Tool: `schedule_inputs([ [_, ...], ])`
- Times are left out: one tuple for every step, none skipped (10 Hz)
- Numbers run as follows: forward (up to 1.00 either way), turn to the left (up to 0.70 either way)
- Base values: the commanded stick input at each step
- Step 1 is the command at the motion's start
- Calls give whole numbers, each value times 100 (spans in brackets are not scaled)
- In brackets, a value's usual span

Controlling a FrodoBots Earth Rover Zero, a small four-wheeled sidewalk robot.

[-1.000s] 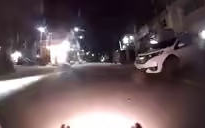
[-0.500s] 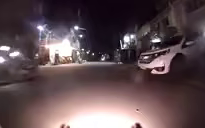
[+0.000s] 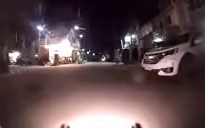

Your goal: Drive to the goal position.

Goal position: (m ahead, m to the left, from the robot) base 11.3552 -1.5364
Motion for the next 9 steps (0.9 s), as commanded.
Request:
schedule_inputs([
  [70,0],
  [70,-2],
  [70,-7],
  [70,-12],
  [70,-17],
  [70,-21],
  [70,-26],
  [70,-31],
  [70,-32],
])
